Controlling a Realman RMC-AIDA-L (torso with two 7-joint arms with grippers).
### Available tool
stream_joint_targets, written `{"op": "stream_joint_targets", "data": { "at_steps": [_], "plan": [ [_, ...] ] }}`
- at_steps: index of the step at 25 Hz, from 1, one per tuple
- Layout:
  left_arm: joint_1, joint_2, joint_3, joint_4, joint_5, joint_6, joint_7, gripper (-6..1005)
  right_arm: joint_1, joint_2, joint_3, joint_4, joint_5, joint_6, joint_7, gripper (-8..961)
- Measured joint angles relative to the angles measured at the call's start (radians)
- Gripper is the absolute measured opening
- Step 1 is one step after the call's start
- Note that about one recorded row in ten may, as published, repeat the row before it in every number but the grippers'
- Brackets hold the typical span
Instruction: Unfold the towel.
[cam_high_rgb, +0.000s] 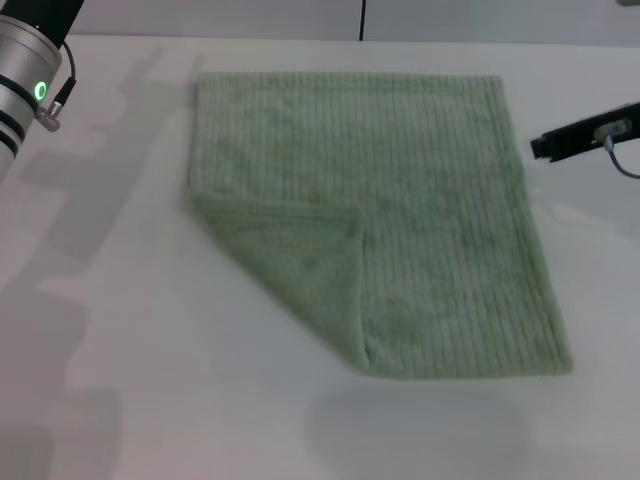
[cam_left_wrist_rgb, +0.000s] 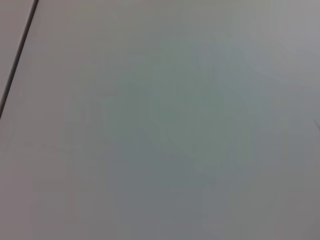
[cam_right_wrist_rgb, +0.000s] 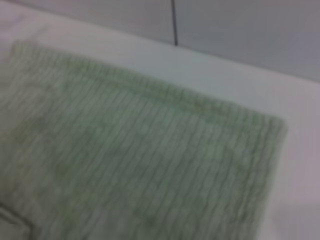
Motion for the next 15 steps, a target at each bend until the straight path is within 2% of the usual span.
{"op": "stream_joint_targets", "data": {
  "at_steps": [15],
  "plan": [
    [0.005, -0.002, 0.0, 0.0, -0.002, -0.002, -0.002, 583, 0.095, -0.018, 0.003, 0.142, 0.0, -0.108, -0.001, 55]
  ]
}}
